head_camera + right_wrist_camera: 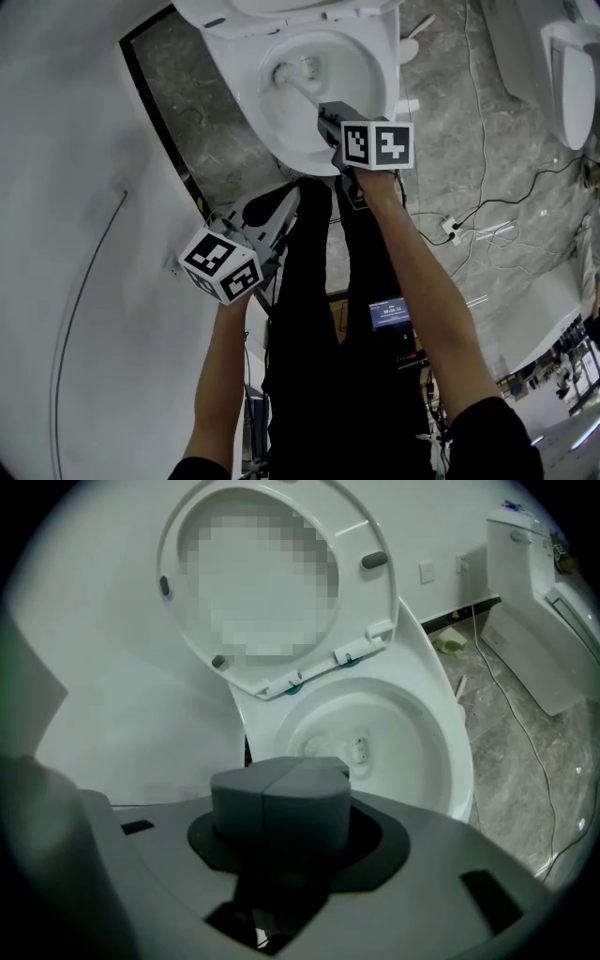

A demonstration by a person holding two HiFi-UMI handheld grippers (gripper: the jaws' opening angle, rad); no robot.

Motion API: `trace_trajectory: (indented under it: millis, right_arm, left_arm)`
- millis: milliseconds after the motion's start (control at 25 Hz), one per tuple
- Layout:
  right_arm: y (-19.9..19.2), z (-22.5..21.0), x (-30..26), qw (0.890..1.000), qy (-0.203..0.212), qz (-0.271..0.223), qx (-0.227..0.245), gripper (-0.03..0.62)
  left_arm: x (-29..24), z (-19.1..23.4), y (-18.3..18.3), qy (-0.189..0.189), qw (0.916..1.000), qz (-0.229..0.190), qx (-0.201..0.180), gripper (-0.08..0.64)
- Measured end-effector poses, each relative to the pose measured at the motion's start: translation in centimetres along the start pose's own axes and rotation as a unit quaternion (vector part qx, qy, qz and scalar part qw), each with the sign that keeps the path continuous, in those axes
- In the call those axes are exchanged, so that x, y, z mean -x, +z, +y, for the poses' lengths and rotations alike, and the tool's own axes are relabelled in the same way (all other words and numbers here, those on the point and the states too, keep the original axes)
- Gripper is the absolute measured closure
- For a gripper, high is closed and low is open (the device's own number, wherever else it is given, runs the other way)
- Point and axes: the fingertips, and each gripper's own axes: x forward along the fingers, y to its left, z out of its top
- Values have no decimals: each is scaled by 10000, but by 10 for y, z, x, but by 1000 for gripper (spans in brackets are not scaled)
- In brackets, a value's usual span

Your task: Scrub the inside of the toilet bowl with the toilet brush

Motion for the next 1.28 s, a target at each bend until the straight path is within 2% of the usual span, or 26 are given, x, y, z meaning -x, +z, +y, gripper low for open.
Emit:
trace_trajectory:
  millis: [440, 640, 880, 1160, 1280]
  right_arm:
    - [8, -13, -22, 9949, 304, -377, -890, 387]
    - [8, -15, -29, 9958, 222, -367, -804, 380]
    - [12, -7, -19, 9940, 333, -391, -967, 379]
    - [19, 0, 0, 9865, 692, -457, -1411, 379]
    - [22, -2, 8, 9769, 892, -541, -1864, 379]
  left_arm:
    - [0, 5, 0, -8, 10000, 32, -1, 551]
    - [-1, 4, -5, -8, 9999, 120, -1, 551]
    - [-3, 0, -6, -7, 9999, 111, -13, 551]
    - [-18, -8, -6, -53, 10000, 13, -5, 551]
    - [-23, -15, -9, -99, 10000, 13, -11, 551]
